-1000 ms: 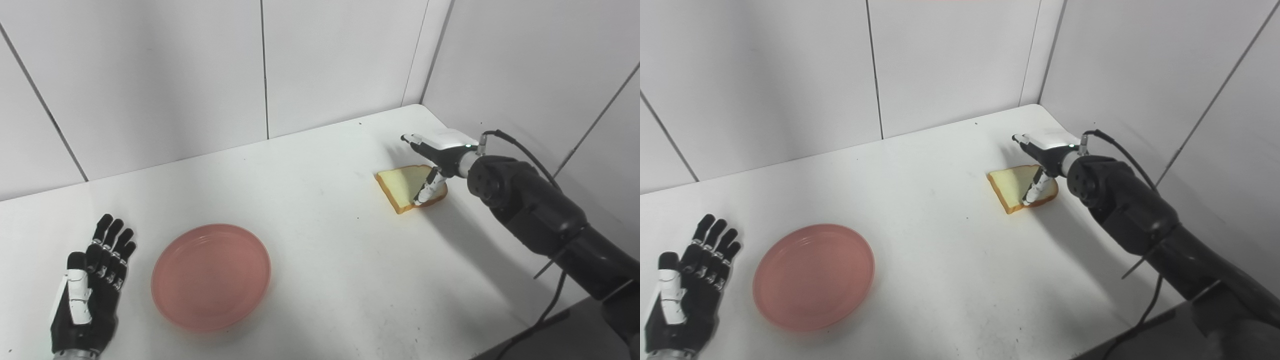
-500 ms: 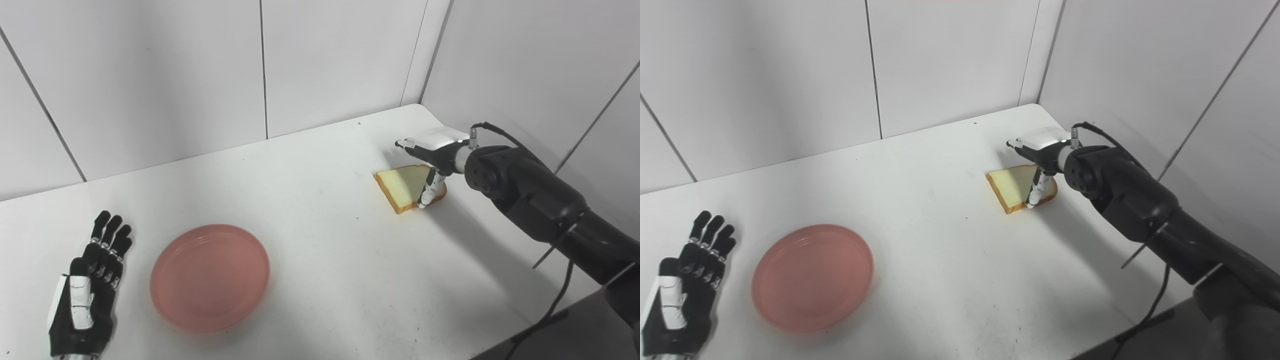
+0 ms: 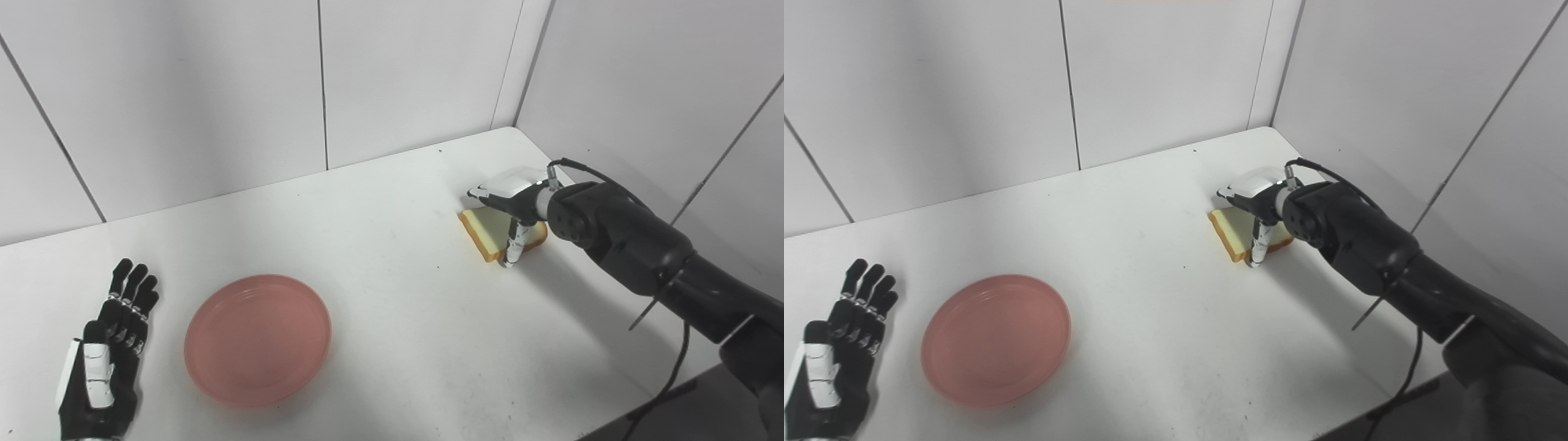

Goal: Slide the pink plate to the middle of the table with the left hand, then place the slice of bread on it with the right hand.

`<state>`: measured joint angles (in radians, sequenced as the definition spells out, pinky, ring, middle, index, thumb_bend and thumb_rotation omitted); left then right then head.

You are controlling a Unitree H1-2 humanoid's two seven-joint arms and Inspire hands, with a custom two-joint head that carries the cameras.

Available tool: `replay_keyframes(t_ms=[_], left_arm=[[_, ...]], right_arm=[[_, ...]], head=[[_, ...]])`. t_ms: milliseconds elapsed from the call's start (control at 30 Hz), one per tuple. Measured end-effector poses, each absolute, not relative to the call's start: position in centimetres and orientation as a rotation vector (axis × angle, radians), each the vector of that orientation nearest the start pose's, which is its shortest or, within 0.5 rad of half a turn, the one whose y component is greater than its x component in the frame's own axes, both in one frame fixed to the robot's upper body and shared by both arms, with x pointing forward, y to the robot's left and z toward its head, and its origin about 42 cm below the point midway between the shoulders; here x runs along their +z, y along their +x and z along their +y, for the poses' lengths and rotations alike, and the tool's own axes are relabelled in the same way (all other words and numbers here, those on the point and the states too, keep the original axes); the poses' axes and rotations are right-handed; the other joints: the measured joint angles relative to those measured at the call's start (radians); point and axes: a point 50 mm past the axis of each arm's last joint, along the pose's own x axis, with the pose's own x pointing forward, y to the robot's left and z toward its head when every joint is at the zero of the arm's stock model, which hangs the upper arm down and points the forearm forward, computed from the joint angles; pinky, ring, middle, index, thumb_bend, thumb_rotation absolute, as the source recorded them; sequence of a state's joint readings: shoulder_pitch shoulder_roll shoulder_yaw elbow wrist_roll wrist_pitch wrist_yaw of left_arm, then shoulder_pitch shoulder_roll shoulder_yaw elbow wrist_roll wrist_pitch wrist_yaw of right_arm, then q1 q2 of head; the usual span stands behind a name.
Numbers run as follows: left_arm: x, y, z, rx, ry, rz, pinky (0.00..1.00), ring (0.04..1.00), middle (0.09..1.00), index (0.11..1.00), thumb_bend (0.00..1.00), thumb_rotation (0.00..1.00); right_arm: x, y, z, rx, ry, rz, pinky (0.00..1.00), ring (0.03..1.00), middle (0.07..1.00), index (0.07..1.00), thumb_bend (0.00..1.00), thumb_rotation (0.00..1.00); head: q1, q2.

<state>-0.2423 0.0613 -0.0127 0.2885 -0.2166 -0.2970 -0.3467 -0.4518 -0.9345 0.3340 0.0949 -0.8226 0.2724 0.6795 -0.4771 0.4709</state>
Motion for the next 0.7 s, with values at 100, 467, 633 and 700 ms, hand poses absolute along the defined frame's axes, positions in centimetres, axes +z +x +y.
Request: replay_keyframes(t_ms=[100,467,633,700], left_arm=[[11.3,35.5,19.8,-0.375,-0.108,-0.262,0.99,0.978,0.983,0.964,0.8,1.0],[11.3,35.1,19.7,-0.374,-0.101,-0.264,0.98,0.978,0.989,0.971,0.82,1.0],[11.2,34.9,19.7,-0.373,-0.092,-0.261,0.98,0.973,0.988,0.971,0.82,1.0],[11.2,34.9,19.7,-0.372,-0.092,-0.262,0.97,0.972,0.987,0.97,0.81,1.0]], right_arm=[[25.7,38.9,-43.5,0.3,-1.723,0.493,0.99,0.993,0.979,1.0,0.97,0.16],[24.6,40.1,-44.7,0.19,-1.651,0.339,0.58,0.71,0.759,0.715,0.69,0.12],[24.3,40.2,-44.9,0.151,-1.669,0.258,0.37,0.464,0.506,0.526,0.54,0.01],[24.1,40.3,-45.0,0.1,-1.685,0.219,0.33,0.422,0.476,0.51,0.52,0.0]], head=[[0.0,0.0],[0.008,0.002],[0.008,0.0],[0.009,0.0]])
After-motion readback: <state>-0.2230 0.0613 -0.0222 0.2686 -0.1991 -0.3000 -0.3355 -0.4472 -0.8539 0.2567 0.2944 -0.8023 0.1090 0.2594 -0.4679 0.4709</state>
